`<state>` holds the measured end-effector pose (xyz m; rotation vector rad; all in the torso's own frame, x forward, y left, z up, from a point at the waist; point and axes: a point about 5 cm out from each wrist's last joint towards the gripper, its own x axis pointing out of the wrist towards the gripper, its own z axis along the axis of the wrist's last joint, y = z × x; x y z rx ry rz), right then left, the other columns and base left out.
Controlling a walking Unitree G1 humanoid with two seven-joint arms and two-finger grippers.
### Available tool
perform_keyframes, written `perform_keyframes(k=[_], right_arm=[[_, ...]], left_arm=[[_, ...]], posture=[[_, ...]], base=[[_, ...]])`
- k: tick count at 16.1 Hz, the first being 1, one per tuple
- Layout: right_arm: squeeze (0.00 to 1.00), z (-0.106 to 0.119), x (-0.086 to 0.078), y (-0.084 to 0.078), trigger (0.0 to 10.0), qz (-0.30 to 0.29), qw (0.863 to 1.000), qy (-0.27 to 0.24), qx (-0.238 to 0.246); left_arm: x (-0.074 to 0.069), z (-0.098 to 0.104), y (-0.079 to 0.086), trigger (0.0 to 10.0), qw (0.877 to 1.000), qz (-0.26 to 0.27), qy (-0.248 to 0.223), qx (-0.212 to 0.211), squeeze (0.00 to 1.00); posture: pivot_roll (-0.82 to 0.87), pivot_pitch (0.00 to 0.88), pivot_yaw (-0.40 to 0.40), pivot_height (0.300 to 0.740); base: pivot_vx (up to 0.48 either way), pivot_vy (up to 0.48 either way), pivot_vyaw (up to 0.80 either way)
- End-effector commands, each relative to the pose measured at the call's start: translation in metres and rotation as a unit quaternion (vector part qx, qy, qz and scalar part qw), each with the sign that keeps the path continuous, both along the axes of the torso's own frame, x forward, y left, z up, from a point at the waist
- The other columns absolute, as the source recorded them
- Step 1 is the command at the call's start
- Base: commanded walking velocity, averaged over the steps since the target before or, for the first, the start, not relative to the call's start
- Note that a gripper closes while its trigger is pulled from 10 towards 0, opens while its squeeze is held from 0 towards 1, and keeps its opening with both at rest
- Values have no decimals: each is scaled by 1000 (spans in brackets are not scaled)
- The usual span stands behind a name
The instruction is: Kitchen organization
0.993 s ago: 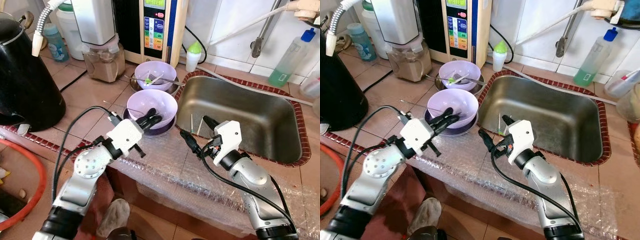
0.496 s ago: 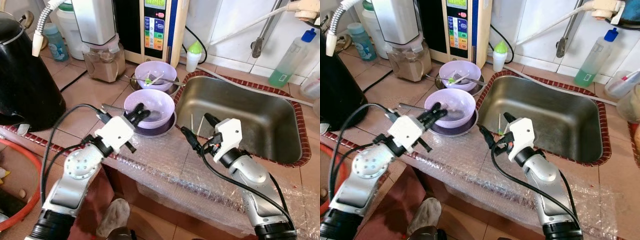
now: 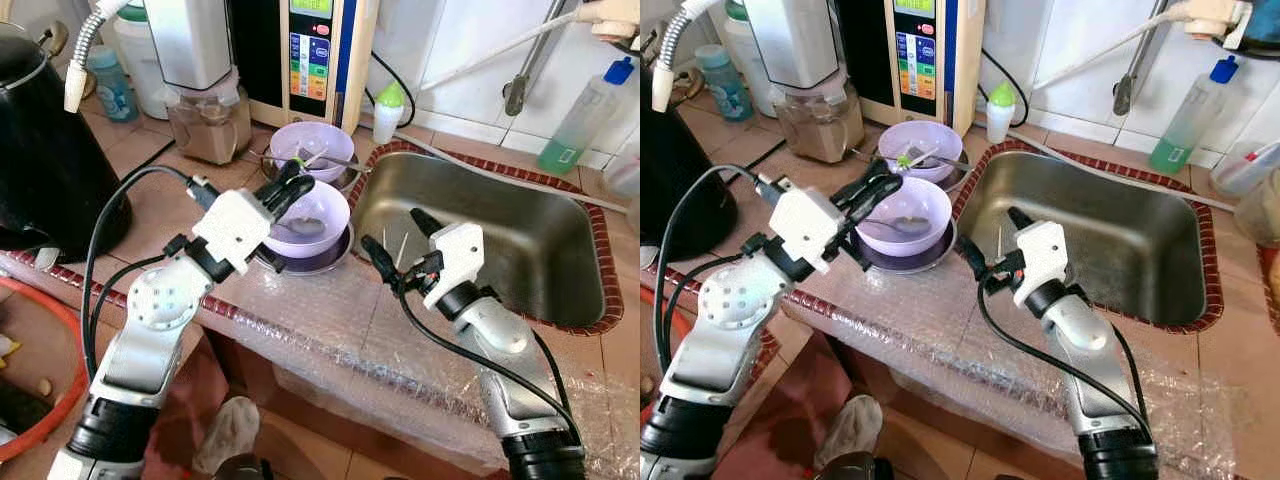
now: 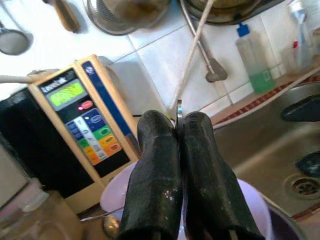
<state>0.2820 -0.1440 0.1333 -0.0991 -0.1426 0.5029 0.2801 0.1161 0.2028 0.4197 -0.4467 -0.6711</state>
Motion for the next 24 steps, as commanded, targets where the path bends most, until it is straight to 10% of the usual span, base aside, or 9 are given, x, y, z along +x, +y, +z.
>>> perform_keyframes(k=[1,10,12,13,24], right_arm=[[0,6,3,-3,10000,-3,1000,-16,-7],[0,24,16,-6,10000,34,994,-68,-81],[0,23,20,-4,588,41,993,-69,-91],[0,23,24,-2,0,42,993,-68,-89],[0,16,37,2,0,35,996,-51,-65]], left_arm=[[-2,12,-8,0,1000,-28,-5,-9,0],[7,15,-54,0,973,-178,136,-64,0],[3,9,-59,0,968,-194,151,-51,0],[3,8,-61,0,966,-197,157,-52,0],[0,-6,-63,0,969,-181,164,-41,0]], posture=[[3,17,1,740],[-12,20,17,740],[-15,17,19,740],[-15,15,17,740],[-5,6,-5,740]], base=[[0,0,0],[0,0,0],[0,0,0],[0,0,0],[0,0,0]])
